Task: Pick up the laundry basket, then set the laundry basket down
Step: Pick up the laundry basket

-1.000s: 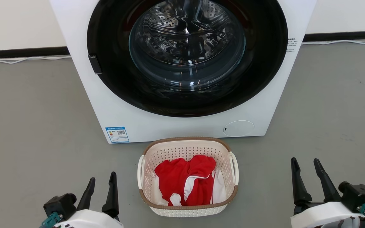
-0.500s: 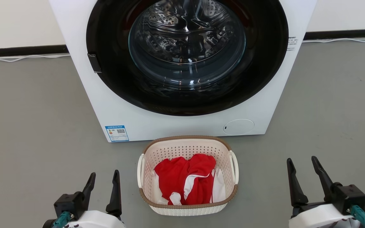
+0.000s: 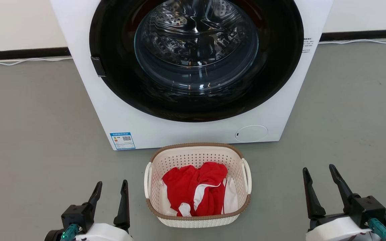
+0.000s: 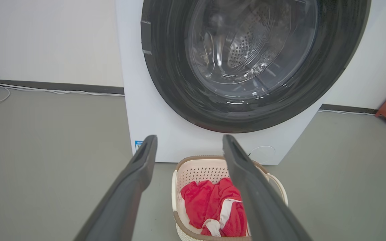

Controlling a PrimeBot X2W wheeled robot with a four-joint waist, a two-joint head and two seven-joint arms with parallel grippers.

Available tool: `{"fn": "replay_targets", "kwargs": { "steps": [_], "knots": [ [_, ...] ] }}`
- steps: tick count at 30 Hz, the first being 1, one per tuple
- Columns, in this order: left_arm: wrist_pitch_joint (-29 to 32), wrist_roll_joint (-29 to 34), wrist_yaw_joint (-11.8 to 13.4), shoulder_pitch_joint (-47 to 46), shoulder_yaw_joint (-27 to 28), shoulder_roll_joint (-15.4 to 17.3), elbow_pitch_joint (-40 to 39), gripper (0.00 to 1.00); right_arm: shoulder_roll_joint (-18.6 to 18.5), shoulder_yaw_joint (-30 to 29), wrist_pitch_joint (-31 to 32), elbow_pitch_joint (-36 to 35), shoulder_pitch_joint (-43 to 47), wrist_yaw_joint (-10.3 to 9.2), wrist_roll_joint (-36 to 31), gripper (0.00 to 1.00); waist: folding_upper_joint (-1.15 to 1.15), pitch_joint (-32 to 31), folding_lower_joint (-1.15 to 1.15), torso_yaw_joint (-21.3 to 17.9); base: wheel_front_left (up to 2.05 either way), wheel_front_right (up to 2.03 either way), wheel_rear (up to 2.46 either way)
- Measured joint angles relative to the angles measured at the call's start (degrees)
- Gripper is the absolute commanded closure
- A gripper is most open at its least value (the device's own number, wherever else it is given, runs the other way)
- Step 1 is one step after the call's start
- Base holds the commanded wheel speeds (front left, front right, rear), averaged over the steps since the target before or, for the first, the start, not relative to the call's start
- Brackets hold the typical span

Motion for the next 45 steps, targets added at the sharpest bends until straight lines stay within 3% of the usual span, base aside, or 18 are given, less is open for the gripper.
{"fn": "replay_targets", "kwargs": {
  "steps": [20,30,45],
  "knots": [
    [0.00,-0.01,0.00,-2.03,-0.80,0.00,0.34,0.00,-0.02,-0.43,-0.07,-0.23,-0.65,0.01,0.79,0.00,0.00,3.27,0.00,0.35,0.00,0.00,0.00],
    [0.00,-0.93,0.93,-7.09,-2.48,-0.03,4.44,0.00,-0.16,-0.07,-0.07,1.56,-7.05,0.01,0.64,0.00,0.00,8.24,0.00,0.62,0.00,0.00,0.00],
    [-0.09,-2.50,2.46,-24.77,-6.22,-0.31,17.79,0.00,-1.88,0.62,-0.14,16.56,-24.41,0.02,-1.14,0.00,0.00,22.24,0.00,1.24,0.00,0.00,0.00]
  ]
}}
